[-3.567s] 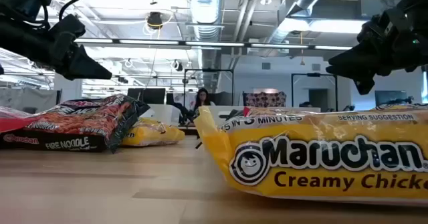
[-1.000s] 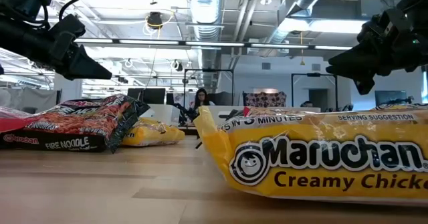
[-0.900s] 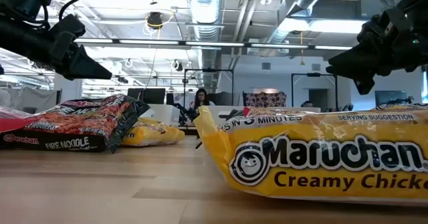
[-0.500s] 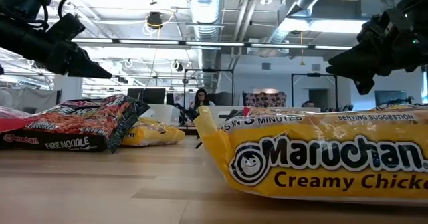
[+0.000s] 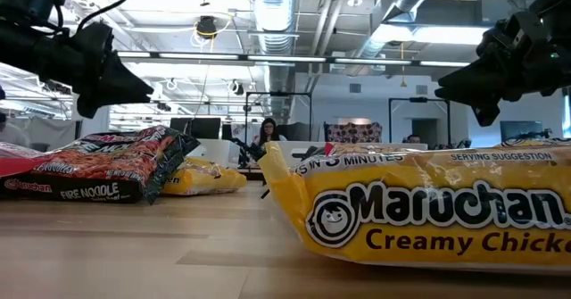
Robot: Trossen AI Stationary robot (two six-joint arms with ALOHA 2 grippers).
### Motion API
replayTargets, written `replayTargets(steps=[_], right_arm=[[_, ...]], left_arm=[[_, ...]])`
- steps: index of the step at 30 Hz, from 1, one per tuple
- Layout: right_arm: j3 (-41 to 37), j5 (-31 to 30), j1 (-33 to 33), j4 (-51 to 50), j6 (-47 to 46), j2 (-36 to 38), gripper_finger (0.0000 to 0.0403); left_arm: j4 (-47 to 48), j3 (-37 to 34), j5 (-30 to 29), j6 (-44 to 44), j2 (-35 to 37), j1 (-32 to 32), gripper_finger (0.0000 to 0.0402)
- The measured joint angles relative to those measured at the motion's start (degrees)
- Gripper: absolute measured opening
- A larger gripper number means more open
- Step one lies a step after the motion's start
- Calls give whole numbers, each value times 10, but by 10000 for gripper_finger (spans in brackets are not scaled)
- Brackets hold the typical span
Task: Sort Maruchan noodles
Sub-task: Put the black noodle pack into the left white bin
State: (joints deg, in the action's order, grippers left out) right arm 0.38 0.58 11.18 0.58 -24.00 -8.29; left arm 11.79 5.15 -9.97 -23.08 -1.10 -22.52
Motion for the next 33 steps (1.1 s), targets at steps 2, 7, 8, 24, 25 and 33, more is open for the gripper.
replayTargets(steps=[2,7,8,24,25,33], right_arm=[[0,0,0,0,0,0,132],[0,0,0,0,0,0,132],[0,0,0,0,0,0,132],[0,0,0,13,0,0,132],[0,0,0,13,0,0,132],[0,0,0,14,0,0,132]], left_arm=[[-6,0,-12,-1,0,0,105],[-7,0,-30,-1,0,0,105],[-4,1,-30,-1,0,0,105],[-27,3,-14,-39,0,0,105],[-26,3,-14,-44,0,0,105],[-19,3,-12,-69,0,0,107]])
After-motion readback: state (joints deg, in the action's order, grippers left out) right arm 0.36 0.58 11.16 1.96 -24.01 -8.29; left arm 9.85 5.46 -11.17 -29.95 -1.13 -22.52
